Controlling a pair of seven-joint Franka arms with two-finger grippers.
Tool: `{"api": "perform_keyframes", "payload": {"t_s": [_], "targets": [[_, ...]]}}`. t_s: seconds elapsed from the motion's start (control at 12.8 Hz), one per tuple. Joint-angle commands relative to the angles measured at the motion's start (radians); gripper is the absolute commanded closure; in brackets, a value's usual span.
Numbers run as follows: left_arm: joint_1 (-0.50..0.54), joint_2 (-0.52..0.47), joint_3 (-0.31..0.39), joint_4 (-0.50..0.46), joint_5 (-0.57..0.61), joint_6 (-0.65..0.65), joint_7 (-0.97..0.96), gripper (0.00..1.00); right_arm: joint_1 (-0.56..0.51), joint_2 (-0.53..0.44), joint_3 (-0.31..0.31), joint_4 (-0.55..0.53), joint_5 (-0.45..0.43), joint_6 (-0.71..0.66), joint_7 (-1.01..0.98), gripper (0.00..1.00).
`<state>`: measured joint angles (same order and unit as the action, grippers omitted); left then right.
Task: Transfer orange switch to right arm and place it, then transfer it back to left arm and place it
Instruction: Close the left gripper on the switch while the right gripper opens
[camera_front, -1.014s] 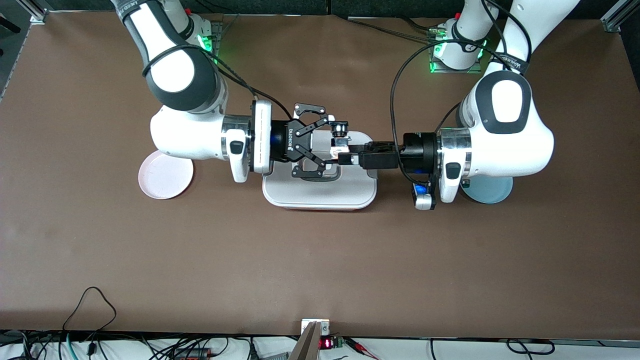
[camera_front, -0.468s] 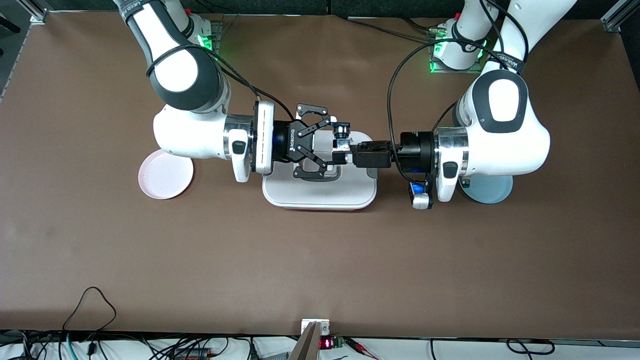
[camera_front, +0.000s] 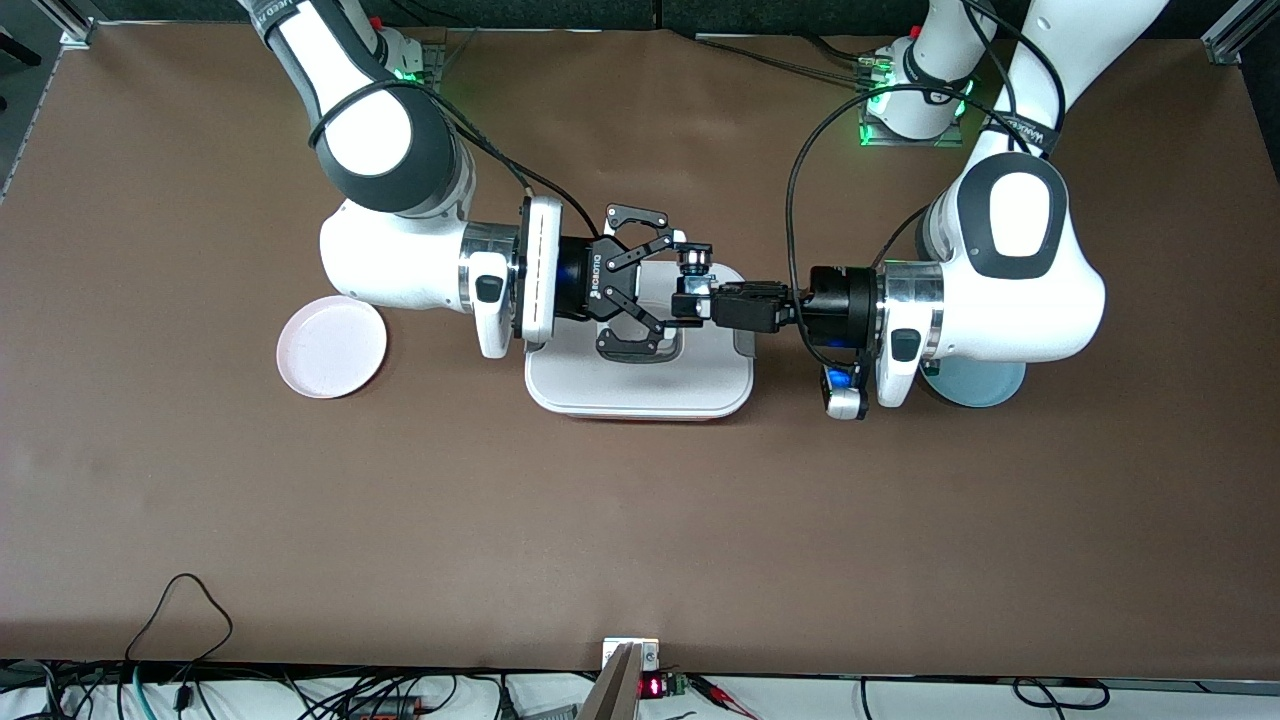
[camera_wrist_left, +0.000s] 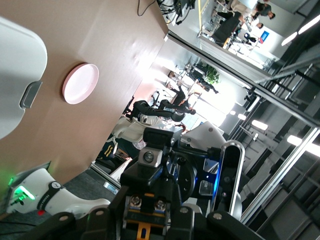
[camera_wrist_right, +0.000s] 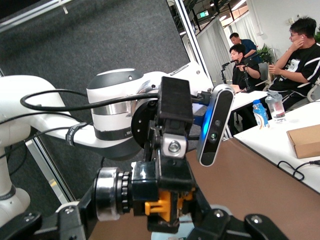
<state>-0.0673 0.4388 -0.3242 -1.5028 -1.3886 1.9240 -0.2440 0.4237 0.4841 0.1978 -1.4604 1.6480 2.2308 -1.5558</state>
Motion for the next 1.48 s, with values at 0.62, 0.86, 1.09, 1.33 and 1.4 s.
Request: {"api": "perform_keyframes", "payload": {"t_s": [0.62,0.86,1.09,1.33,1.4], "targets": [[0.017,-0.008,-0.001,-0.005,-0.012,-0.023,0.003,0.96,-0.014,0.001,0.008,0.008,0.009,0.033,-0.012,0.00],[0.017,-0.008,0.001,-0.001,0.053,-0.048,0.005,0.95,-0.063,-0.041,0.006,-0.038,-0.005,0.029,-0.010,0.00],[0.024,-0.009,-0.003,0.015,0.365,-0.147,0.148,0.95,-0.127,-0.091,0.006,-0.130,-0.029,0.024,-0.018,0.00],[0.050,-0.011,-0.003,0.024,0.627,-0.316,0.371,0.95,-0.222,-0.127,0.006,-0.199,-0.157,0.023,-0.007,0.00],[0.064,-0.014,-0.003,0.024,0.705,-0.388,0.459,0.95,-0.250,-0.131,0.006,-0.230,-0.160,0.023,-0.006,0.00]]}}
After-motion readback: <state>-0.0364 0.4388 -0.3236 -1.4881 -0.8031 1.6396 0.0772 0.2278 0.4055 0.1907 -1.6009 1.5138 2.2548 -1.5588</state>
